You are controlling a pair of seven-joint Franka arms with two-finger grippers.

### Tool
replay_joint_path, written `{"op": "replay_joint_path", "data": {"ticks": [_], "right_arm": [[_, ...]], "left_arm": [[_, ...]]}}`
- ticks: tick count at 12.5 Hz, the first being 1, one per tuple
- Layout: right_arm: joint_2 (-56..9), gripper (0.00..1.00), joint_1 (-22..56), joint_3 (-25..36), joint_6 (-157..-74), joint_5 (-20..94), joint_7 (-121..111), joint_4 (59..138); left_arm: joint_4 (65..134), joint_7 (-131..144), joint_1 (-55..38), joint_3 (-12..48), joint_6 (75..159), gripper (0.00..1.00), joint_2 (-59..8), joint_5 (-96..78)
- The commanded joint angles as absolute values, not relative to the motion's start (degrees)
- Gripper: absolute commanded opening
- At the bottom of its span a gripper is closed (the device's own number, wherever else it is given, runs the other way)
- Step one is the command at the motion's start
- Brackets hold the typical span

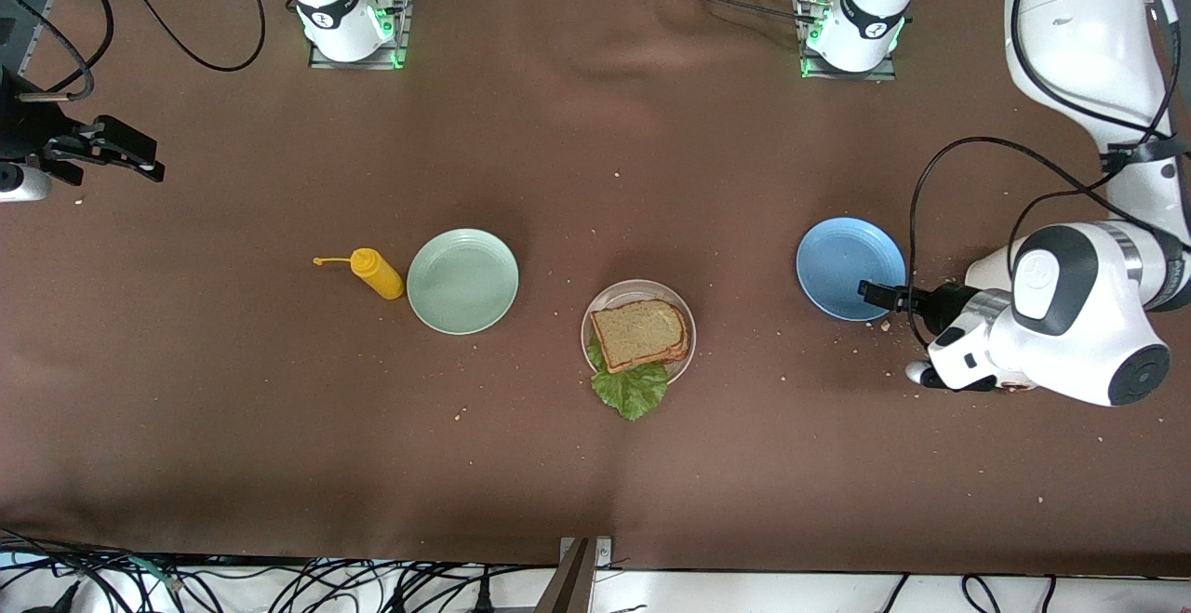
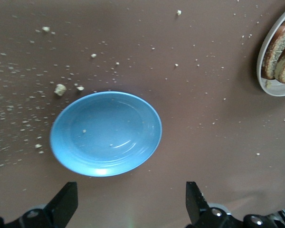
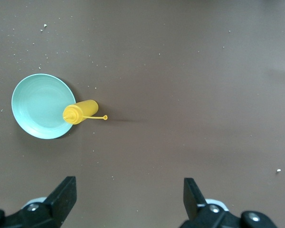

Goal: Make sandwich in beige plate with both arms

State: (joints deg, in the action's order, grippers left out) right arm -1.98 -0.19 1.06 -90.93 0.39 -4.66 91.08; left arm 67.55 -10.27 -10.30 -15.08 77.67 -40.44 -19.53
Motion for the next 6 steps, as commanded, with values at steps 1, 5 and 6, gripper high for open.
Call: {"op": "replay_joint_path", "data": {"ticks": [1, 5, 6], "right_arm": [[-2.9, 1.0, -0.6, 0.8, -90.6, 0.4, -4.7, 89.6], [-3.0, 1.0, -0.6, 0.9, -90.5, 0.3, -4.7, 89.6], [-3.0, 1.0, -0.7, 0.9, -90.4, 0.3, -4.7, 89.6]], "left_arm": [[68.9, -10.0, -10.6, -15.5, 76.8, 1.0, -32.6, -14.9], [68.8, -11.9, -5.2, -17.2, 74.9, 1.0, -29.9, -13.8], [68.7, -11.9, -5.0, -17.4, 75.1, 1.0, -29.4, -12.9]]}}
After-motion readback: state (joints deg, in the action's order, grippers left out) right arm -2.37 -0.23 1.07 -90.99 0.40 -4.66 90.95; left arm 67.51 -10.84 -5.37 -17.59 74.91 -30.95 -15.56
